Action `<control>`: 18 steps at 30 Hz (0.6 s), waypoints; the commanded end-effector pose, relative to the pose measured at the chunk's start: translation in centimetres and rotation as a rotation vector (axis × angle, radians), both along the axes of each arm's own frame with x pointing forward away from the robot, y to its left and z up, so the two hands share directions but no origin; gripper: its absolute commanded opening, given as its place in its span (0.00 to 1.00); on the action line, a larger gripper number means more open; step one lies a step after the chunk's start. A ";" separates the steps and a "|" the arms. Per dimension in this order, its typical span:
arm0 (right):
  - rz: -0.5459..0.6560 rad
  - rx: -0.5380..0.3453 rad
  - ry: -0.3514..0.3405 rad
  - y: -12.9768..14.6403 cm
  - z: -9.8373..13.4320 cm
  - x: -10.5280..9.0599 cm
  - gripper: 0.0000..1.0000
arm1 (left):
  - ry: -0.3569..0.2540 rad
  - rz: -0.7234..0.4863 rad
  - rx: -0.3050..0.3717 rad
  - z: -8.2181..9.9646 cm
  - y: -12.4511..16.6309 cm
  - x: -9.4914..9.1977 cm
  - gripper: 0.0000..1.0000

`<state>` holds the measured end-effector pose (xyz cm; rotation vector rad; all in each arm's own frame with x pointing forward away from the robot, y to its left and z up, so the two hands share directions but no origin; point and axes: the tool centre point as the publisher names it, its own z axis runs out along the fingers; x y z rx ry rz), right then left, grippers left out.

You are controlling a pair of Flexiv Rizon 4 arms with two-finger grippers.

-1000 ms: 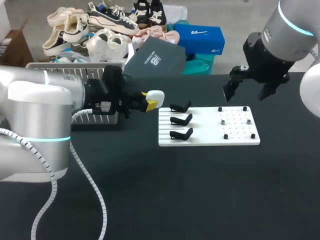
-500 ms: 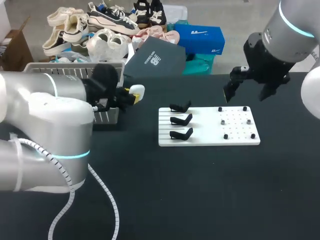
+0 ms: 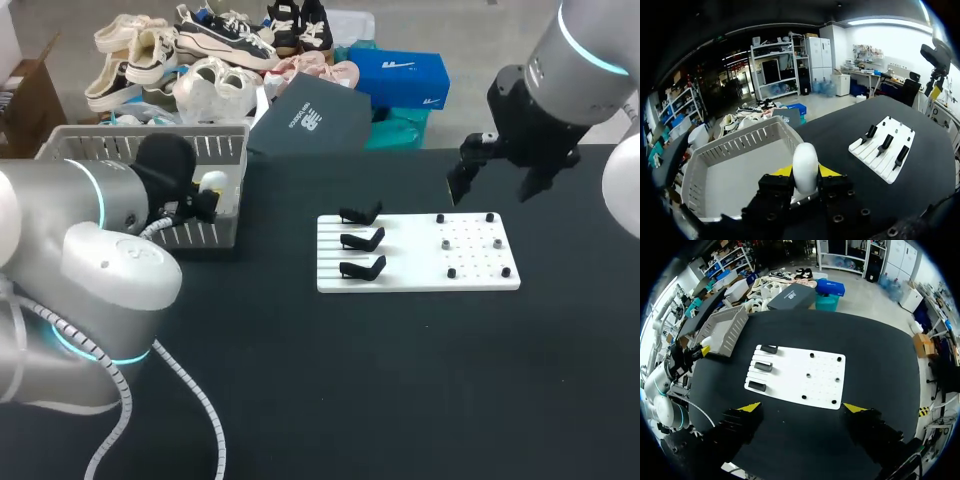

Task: Pick up each earbud case from the left stands, insert the matching earbuds, close the lid, and place the case in the box.

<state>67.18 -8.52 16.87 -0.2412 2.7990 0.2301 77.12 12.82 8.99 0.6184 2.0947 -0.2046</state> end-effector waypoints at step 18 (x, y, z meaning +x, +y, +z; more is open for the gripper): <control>-0.003 0.000 -0.007 -0.1 0.0 -0.3 1.00 | 0.051 -0.079 0.005 -0.4 3.2 5.8 1.00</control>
